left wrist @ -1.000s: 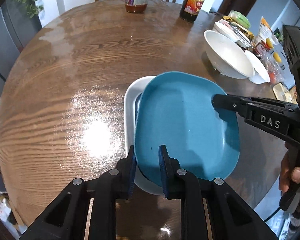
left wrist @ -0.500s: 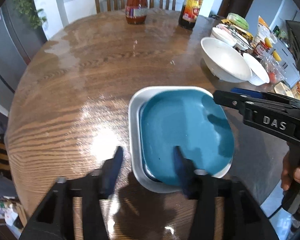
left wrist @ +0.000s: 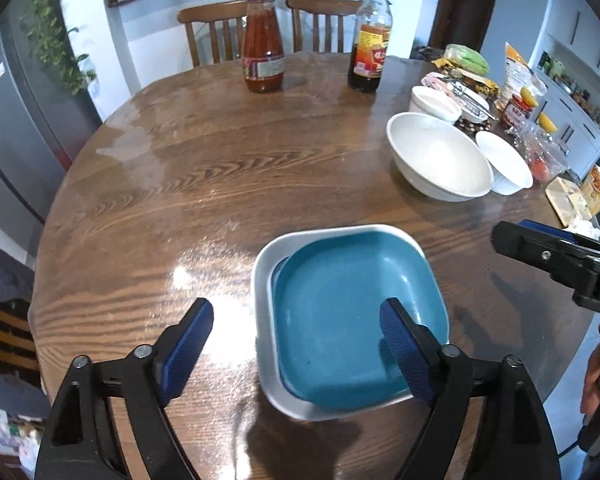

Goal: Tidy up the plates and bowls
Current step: 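Carry the teal bowl and set it into the stacked plates, then grasp the rim of the large white bowl with the left tool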

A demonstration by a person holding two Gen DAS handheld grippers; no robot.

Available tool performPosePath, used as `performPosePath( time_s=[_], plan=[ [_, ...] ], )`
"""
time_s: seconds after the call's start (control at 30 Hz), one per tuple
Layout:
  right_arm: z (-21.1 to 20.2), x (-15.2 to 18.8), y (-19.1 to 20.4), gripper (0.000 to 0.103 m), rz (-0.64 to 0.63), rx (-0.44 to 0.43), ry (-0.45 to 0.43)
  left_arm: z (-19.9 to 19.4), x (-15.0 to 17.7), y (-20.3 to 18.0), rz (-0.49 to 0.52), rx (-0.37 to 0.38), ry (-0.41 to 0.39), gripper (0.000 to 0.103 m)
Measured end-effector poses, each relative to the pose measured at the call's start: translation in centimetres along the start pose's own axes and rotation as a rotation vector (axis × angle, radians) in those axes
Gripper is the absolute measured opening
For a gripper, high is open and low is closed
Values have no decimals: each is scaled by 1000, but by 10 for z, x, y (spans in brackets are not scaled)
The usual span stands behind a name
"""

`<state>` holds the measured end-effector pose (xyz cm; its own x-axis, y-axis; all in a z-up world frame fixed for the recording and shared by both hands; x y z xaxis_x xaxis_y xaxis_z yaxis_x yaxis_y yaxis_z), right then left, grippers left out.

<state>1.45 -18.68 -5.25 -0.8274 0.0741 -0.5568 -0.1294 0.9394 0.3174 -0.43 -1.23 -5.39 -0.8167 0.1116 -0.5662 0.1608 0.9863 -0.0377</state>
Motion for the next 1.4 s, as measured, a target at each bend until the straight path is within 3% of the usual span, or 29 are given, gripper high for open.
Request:
performPosePath(
  time_s=[0.07, 0.2, 0.7, 1.0, 1.2, 1.3, 1.37, 1.4],
  plan=[
    [-5, 1, -11, 81, 32, 15, -10, 0, -3, -6, 13, 9, -5, 91],
    [-18, 6, -34, 96, 110, 42, -36, 2, -8, -20, 42, 24, -4, 91],
    [-52, 15, -96, 97, 270, 109, -93, 24, -39, -69, 145, 50, 3, 91],
    [-40, 1, -109, 97, 277, 105, -68, 49, -83, -71, 106, 61, 12, 91],
    [-10, -27, -114, 97, 271, 83, -43, 92, -110, -78, 103, 44, 45, 91],
    [16, -46, -118, 94, 267, 86, -20, 118, -116, -80, 51, 75, 111, 91],
    [30, -53, -121, 78, 272, 95, 5, 132, -118, -81, 31, 92, 142, 91],
    [38, -56, -122, 73, 277, 92, 17, 135, -119, -82, 33, 93, 148, 86]
  ],
)
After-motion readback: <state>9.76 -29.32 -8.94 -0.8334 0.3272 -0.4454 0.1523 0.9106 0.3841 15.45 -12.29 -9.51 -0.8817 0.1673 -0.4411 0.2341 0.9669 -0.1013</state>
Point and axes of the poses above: each gripper's, at about its wrist camera, not at the fingertips, and z roughly the way its jaws point, y to its left, x to its underside, the point moved 2 cm from there along z, roughly the way its jaws point, and after that the axes turned 3 degrees about -y, right-handed, at the moved point
